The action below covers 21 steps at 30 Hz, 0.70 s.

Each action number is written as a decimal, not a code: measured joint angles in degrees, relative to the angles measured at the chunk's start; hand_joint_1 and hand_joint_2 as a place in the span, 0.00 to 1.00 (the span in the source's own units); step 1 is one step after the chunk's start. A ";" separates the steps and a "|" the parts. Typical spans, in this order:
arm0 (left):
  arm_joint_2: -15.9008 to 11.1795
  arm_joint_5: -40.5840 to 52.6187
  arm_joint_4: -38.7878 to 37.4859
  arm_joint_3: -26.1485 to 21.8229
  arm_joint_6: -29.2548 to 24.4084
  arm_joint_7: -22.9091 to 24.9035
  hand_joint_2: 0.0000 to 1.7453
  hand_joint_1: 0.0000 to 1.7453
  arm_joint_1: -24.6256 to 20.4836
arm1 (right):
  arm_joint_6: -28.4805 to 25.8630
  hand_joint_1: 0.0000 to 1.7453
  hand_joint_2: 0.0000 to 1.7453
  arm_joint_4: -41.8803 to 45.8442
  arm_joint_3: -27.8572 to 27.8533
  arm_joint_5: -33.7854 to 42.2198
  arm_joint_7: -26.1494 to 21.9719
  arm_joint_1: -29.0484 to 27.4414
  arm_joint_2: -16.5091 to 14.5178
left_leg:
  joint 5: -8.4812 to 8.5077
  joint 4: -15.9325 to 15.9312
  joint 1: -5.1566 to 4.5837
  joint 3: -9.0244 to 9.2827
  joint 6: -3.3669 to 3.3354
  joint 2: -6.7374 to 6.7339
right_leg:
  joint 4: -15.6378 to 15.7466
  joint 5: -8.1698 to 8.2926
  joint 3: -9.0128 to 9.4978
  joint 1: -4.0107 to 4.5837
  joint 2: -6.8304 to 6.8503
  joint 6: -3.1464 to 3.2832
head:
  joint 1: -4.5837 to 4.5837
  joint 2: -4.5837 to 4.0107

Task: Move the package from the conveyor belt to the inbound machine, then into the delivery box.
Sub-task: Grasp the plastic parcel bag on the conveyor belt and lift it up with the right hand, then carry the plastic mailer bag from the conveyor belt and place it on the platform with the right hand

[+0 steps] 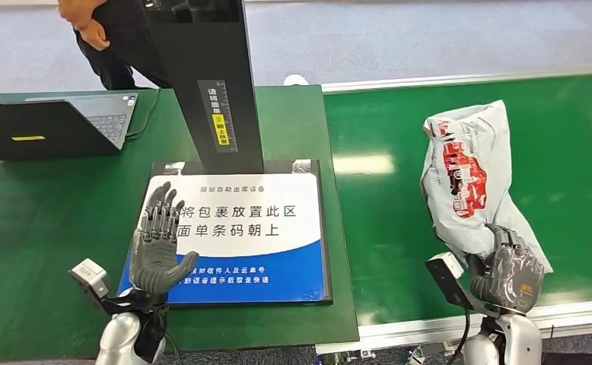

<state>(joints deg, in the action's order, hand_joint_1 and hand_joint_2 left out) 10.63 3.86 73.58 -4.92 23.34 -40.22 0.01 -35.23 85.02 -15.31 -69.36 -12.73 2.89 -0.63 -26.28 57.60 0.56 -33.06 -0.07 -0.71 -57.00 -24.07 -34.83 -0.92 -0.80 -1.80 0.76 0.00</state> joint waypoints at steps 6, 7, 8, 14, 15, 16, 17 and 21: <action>-0.15 -0.20 -0.01 0.96 -0.67 0.00 1.00 0.00 -0.93 | 4.12 1.00 1.00 3.66 6.85 -3.63 -2.71 0.66 -0.28 | 0.03 0.00 0.00 -0.01 -0.02 0.01 | -0.02 0.03 0.01 0.00 0.01 0.00 | 0.00 0.00; -0.21 -0.21 -0.01 1.14 -0.82 0.00 1.00 0.00 -1.01 | 5.49 1.00 1.00 3.67 8.22 -4.45 -3.33 1.26 -0.21 | 0.04 0.00 0.00 -0.02 -0.02 0.01 | -0.03 0.04 0.00 0.00 0.01 0.01 | 0.00 0.00; -0.28 -0.23 -0.01 1.31 -0.99 0.00 1.00 0.00 -1.09 | 6.89 1.00 1.00 3.49 9.78 -5.66 -3.93 2.07 -0.05 | 0.05 0.00 0.00 -0.02 -0.02 -0.02 | -0.04 0.05 0.00 0.00 -0.01 0.01 | 0.00 0.00; -0.61 -0.26 -0.01 1.79 -1.15 0.01 1.00 0.00 -1.30 | 12.60 1.00 1.00 -1.84 22.63 -12.74 -6.28 8.53 1.45 | 0.08 0.00 0.00 0.01 0.01 -0.05 | -0.05 0.06 -0.02 0.01 -0.04 0.02 | -0.02 0.00; -0.63 -0.24 -0.01 1.90 -1.08 0.00 1.00 0.00 -1.34 | 13.31 1.00 1.00 -3.19 25.07 -13.01 -6.77 9.69 1.83 | 0.08 0.00 0.00 0.01 0.01 -0.05 | -0.06 0.06 -0.03 0.01 -0.04 0.02 | -0.02 0.00; -0.65 -0.22 -0.01 2.04 -1.00 0.00 1.00 0.00 -1.39 | 13.87 1.00 1.00 -4.54 27.42 -13.11 -7.16 10.81 2.23 | 0.08 0.00 0.01 0.00 0.01 -0.04 | -0.06 0.05 -0.03 0.01 -0.03 0.02 | -0.01 0.00; -0.67 -0.20 -0.01 2.20 -0.94 0.00 1.00 0.00 -1.44 | 14.24 1.00 1.00 -5.79 29.57 -13.13 -7.42 11.79 2.65 | 0.08 0.00 0.01 0.00 0.01 -0.02 | -0.06 0.05 -0.03 0.01 -0.02 0.02 | -0.01 0.00; -0.83 -0.19 -0.01 2.64 -0.86 0.01 1.00 0.00 -1.59 | 14.74 1.00 1.00 -9.16 35.09 -12.44 -8.29 14.31 3.87 | 0.08 0.00 0.00 -0.04 0.01 0.01 | -0.06 0.04 -0.04 0.00 0.00 0.01 | -0.01 0.00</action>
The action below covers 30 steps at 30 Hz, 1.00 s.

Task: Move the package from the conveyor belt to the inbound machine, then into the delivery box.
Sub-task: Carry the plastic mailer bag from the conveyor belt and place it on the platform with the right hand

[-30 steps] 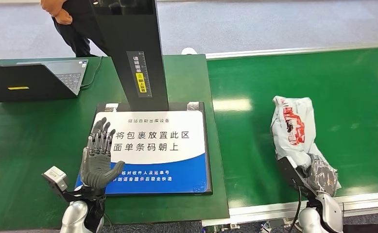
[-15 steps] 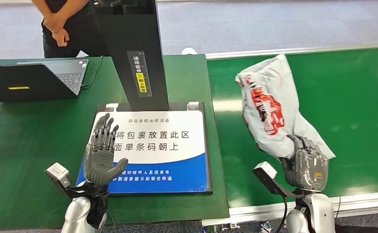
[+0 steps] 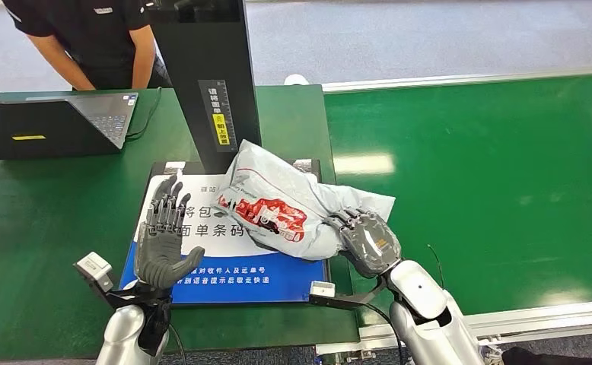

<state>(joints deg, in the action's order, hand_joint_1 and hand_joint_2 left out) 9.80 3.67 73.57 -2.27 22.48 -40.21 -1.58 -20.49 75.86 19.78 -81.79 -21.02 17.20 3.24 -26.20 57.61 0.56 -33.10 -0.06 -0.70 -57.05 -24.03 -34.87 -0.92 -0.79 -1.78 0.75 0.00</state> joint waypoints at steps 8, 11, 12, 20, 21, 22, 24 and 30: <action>-0.39 -0.09 -0.44 0.44 -0.26 0.00 1.00 0.00 -1.06 | 1.49 1.00 1.00 -8.05 12.45 4.71 -2.36 7.37 1.54 | 0.00 0.01 0.00 0.02 0.00 0.00 | 0.00 0.01 0.00 0.00 0.00 0.00 | 0.00 0.00; -0.56 -0.19 -0.48 0.44 -0.35 0.00 1.00 0.00 -1.12 | 2.43 0.74 1.00 -10.53 15.74 5.06 -2.22 9.84 1.55 | 0.00 0.01 0.00 0.02 0.00 -0.02 | -0.02 0.01 -0.01 0.01 -0.02 0.01 | -0.01 0.00; -0.62 -0.29 -0.48 0.45 -0.35 -0.01 1.00 0.00 -1.13 | 2.75 0.51 1.00 -11.50 16.87 5.12 -1.92 10.88 1.55 | 0.00 0.01 0.00 0.02 0.00 -0.03 | -0.02 0.01 -0.02 0.01 -0.03 0.01 | -0.01 0.00; -0.83 -0.60 -0.48 1.27 0.37 -0.01 1.00 0.00 -0.96 | -7.20 0.00 1.00 -23.40 22.31 8.06 -0.87 19.07 1.48 | 0.04 0.03 -0.01 0.01 -0.05 0.00 | -0.02 0.03 0.01 -0.02 0.00 -0.01 | 0.01 0.00; -0.83 -0.61 -0.48 1.39 0.34 -0.01 1.00 0.00 -0.97 | -8.96 0.00 1.00 -24.73 22.52 8.41 -1.13 19.65 1.36 | 0.04 0.03 -0.01 0.01 -0.05 0.00 | -0.02 0.03 0.01 -0.02 0.00 -0.01 | 0.01 0.00; -0.84 -0.62 -0.48 1.48 0.26 -0.01 1.00 0.00 -0.97 | -10.41 0.00 1.00 -26.01 22.71 8.63 -1.23 20.18 1.16 | 0.04 0.03 -0.01 0.01 -0.05 0.00 | -0.02 0.03 0.01 -0.02 -0.01 -0.01 | 0.01 0.00; -0.87 -0.68 -0.48 1.56 -0.05 0.00 1.00 0.00 -0.96 | -12.91 0.00 1.00 -28.39 23.07 8.86 -0.97 21.18 0.59 | 0.04 0.03 -0.01 0.01 -0.05 0.00 | -0.02 0.03 0.01 -0.01 -0.01 -0.01 | 0.00 0.00; -1.11 -0.86 -0.48 1.60 -0.48 -0.01 1.00 0.00 -0.86 | -17.50 0.00 1.00 -32.94 23.47 9.09 0.44 22.79 -1.29 | 0.04 0.02 0.00 0.02 -0.05 0.00 | -0.02 0.02 0.00 0.01 -0.01 0.00 | 0.00 0.00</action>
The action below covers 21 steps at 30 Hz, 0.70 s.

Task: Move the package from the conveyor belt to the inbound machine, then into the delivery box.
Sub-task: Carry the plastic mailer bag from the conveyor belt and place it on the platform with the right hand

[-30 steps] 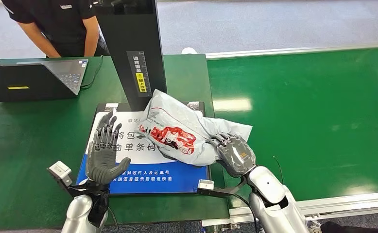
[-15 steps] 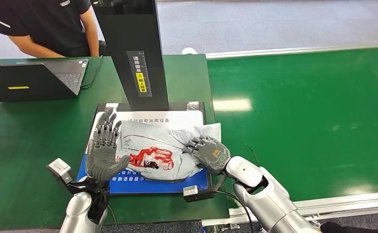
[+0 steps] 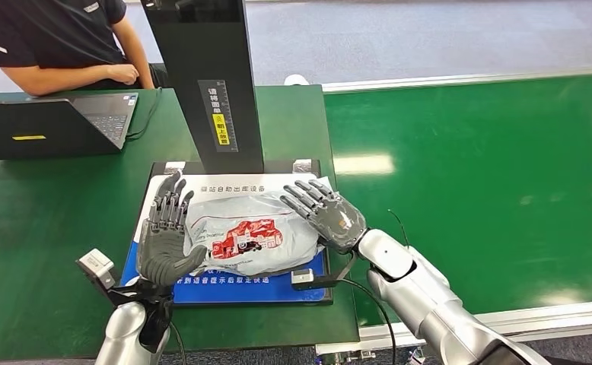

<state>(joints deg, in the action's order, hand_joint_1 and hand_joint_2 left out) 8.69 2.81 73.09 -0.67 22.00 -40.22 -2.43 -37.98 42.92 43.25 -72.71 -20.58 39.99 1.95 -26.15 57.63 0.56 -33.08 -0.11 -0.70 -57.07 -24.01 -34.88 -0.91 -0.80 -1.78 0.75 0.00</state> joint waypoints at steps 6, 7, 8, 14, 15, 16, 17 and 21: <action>-0.17 -0.03 0.00 0.02 -0.04 0.00 1.00 0.00 0.05 | -0.30 0.00 1.00 -1.58 0.11 0.05 0.05 0.57 -0.70 | 0.00 0.01 0.00 0.01 0.00 0.00 | 0.00 0.01 0.01 -0.01 0.00 0.00 | 0.01 0.00; -0.20 -0.08 0.00 0.02 -0.05 0.00 1.00 0.00 0.05 | -0.57 0.00 1.00 -1.62 0.10 0.21 -0.31 0.53 -0.76 | 0.00 0.01 0.00 0.01 0.00 0.00 | 0.00 0.01 0.01 -0.01 0.00 0.00 | 0.01 0.00; -0.24 -0.11 0.00 0.02 -0.07 0.00 1.00 0.00 0.06 | -0.90 0.00 1.00 -1.40 0.02 0.58 -1.04 0.33 -0.81 | 0.00 0.01 0.00 0.01 0.00 0.00 | 0.00 0.01 0.01 -0.01 0.00 0.00 | 0.01 0.00; -0.55 -0.19 -0.06 -0.04 -0.80 0.00 1.00 0.00 0.15 | 2.27 0.00 1.00 7.26 -4.01 19.25 -14.96 -4.88 -1.16 | 0.00 0.00 0.00 -0.02 0.00 0.00 | 0.00 -0.02 -0.03 0.00 0.00 0.00 | 0.00 0.00; -0.62 -0.23 -0.07 -0.08 -1.01 0.00 1.00 0.00 0.29 | 5.62 0.00 1.00 9.84 -4.57 26.05 -16.58 -6.02 -1.05 | -0.01 0.00 0.00 -0.03 0.01 0.00 | 0.00 -0.02 -0.04 0.00 0.00 0.01 | 0.00 0.00; -0.70 -0.27 -0.06 -0.13 -1.14 0.00 1.00 0.00 0.50 | 9.87 0.00 1.00 12.81 -4.96 33.02 -17.45 -7.18 -0.78 | -0.01 -0.01 0.00 -0.03 0.01 -0.01 | 0.00 -0.03 -0.05 0.00 0.00 0.01 | 0.00 0.00; -0.79 -0.32 -0.05 -0.19 -1.18 0.00 1.00 0.00 0.77 | 15.14 0.00 1.00 16.25 -5.35 40.22 -17.62 -8.37 -0.32 | -0.02 -0.01 0.00 -0.03 0.02 -0.01 | 0.01 -0.04 -0.07 0.00 0.00 0.01 | 0.00 0.00; -1.23 -0.12 -0.04 -0.63 -0.39 0.00 1.00 0.00 1.96 | 45.14 0.00 1.00 31.02 -9.14 71.95 -16.28 -14.15 2.75 | -0.03 0.00 -0.01 -0.08 0.02 0.06 | 0.05 -0.05 -0.09 -0.01 0.07 0.00 | -0.01 0.00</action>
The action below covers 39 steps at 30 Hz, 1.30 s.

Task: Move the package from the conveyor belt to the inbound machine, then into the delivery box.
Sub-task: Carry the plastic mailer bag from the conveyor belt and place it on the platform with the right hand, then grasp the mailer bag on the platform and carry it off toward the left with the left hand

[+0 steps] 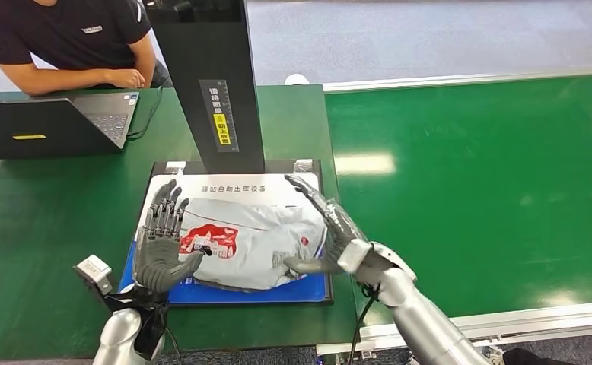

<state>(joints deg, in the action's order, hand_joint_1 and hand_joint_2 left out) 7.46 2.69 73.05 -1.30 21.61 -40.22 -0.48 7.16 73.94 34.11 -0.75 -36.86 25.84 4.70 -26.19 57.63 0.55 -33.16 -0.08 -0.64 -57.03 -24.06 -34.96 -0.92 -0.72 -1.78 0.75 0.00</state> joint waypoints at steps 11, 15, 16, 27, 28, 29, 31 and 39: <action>-0.19 2.20 -0.02 -1.11 2.08 0.00 1.00 0.00 0.26 | 39.13 0.00 0.75 17.79 -21.54 18.04 2.27 -15.41 1.33 | -0.06 0.00 -0.01 0.01 -0.03 -0.01 | 0.03 0.00 0.03 0.00 -0.01 0.00 | 0.01 0.00; 0.04 2.72 -0.06 -1.78 2.30 0.00 1.00 0.00 -0.05 | 44.57 0.00 0.00 18.29 -25.28 16.73 1.55 -16.49 0.23 | -0.04 0.00 0.00 0.05 -0.02 -0.02 | 0.02 0.01 0.04 0.01 -0.01 0.01 | 0.01 0.00; 0.13 2.79 -0.09 -2.02 2.37 0.00 1.00 0.00 -0.07 | 45.15 0.00 0.00 18.63 -26.07 16.83 1.18 -16.80 -0.08 | -0.04 0.00 0.00 0.05 -0.01 -0.02 | 0.01 0.01 0.04 0.01 -0.01 0.01 | 0.01 0.00; 0.74 2.81 -0.30 -4.27 3.09 0.00 1.00 0.00 0.15 | 48.90 0.00 1.00 25.10 -37.17 22.55 3.16 -21.97 -4.18 | -0.06 -0.01 0.00 0.01 -0.02 -0.02 | 0.02 -0.01 0.03 0.00 -0.01 0.00 | 0.01 0.00; 0.82 2.66 -0.29 -4.46 3.19 0.00 1.00 0.00 0.21 | 46.99 0.00 1.00 25.17 -38.14 22.01 4.68 -22.21 -4.54 | -0.06 -0.01 0.00 0.02 -0.02 -0.02 | 0.02 -0.01 0.03 0.00 -0.01 0.00 | 0.01 0.00; 0.91 2.47 -0.24 -4.65 3.17 0.00 1.00 0.00 0.31 | 44.07 0.00 1.00 25.05 -39.12 20.87 6.12 -22.38 -4.87 | -0.06 -0.01 0.00 0.02 -0.02 -0.02 | 0.02 -0.01 0.03 0.00 -0.01 0.00 | 0.01 0.00; 1.14 2.11 0.04 -4.94 2.78 0.00 1.00 0.00 0.71 | 36.14 0.00 1.00 24.33 -41.19 16.70 7.32 -22.51 -5.52 | -0.06 -0.01 0.00 0.02 -0.03 -0.02 | 0.03 0.00 0.04 0.00 -0.01 0.00 | 0.01 0.00; 1.72 4.32 2.55 -5.04 0.19 0.00 1.00 0.00 3.18 | 9.07 0.00 1.00 20.90 -47.32 0.93 4.08 -23.60 -8.78 | -0.06 -0.01 0.00 0.03 -0.02 -0.02 | 0.02 -0.01 0.03 0.00 -0.01 0.01 | 0.01 0.00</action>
<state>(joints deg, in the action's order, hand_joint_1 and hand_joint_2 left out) 9.17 7.01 75.59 -6.34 21.80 -40.22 2.70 16.24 94.84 -13.21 0.18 -32.79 2.23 -4.08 -26.24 57.61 0.55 -33.13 -0.11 -0.65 -57.01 -24.07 -34.94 -0.91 -0.73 -1.77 0.76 0.00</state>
